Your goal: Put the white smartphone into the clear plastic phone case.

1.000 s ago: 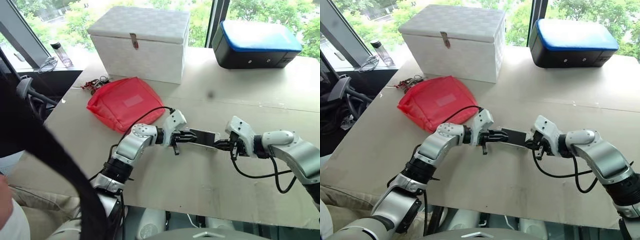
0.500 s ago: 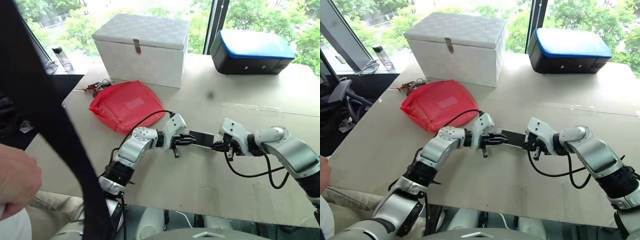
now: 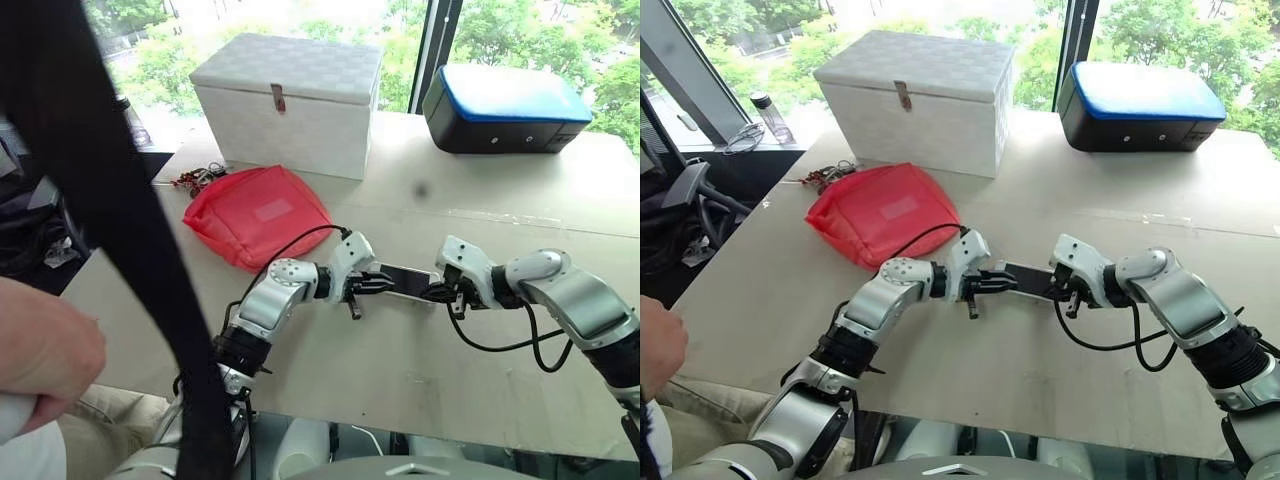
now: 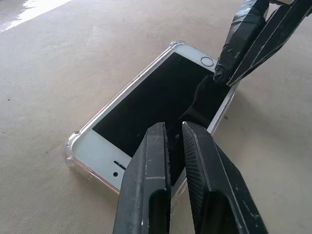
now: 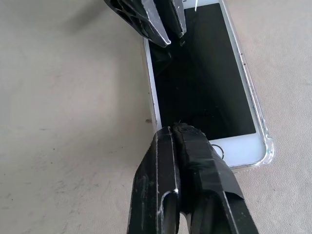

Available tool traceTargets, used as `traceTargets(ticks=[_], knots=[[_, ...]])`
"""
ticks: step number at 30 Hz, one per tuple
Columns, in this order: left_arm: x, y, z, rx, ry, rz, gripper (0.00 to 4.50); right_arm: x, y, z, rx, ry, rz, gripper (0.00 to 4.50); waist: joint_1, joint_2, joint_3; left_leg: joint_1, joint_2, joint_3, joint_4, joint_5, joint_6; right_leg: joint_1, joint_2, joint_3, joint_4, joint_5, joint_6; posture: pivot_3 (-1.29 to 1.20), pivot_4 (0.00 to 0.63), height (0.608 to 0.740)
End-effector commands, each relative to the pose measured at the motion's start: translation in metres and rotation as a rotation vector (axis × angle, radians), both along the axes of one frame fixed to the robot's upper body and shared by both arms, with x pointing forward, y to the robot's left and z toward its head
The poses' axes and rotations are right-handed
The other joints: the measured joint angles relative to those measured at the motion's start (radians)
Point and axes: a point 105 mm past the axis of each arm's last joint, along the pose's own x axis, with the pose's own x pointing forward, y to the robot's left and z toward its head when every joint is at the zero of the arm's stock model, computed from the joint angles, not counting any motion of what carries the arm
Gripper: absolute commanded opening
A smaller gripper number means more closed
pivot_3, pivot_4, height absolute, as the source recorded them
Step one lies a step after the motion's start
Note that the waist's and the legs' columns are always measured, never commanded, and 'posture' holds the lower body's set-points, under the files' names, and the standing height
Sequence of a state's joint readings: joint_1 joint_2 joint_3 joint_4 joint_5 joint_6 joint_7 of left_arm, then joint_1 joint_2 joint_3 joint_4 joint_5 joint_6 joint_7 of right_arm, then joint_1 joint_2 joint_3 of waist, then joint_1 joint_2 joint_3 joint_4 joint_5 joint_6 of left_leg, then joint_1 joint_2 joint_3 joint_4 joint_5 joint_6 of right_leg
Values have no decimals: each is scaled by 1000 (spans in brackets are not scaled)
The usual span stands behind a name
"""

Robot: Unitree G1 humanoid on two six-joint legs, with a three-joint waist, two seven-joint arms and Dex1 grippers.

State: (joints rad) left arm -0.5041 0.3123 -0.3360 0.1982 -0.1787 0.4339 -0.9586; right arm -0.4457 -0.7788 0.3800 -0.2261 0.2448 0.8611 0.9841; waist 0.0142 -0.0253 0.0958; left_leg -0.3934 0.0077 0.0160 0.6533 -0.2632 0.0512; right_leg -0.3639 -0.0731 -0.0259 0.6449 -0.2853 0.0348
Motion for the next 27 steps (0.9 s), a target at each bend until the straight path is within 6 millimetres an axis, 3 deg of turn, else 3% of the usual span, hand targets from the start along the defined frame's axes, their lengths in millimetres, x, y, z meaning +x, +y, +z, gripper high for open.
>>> traceTargets(ticks=[1, 27], knots=[[-3, -1, -6, 20, 13, 0, 535, -30, -31, -68, -187, 264, -82, 0, 0, 0, -3, 0, 0, 0, -1, 0, 0, 0, 0, 0, -1, 0, 0, 0, 150, 740], [-14, -9, -3, 0, 34, 10, 535, -38, -46, -88, -260, 347, -64, 0, 3, -2, -11, 0, 0, 0, -7, -4, -2, 3, -1, 0, -12, 0, 0, 0, 150, 740]])
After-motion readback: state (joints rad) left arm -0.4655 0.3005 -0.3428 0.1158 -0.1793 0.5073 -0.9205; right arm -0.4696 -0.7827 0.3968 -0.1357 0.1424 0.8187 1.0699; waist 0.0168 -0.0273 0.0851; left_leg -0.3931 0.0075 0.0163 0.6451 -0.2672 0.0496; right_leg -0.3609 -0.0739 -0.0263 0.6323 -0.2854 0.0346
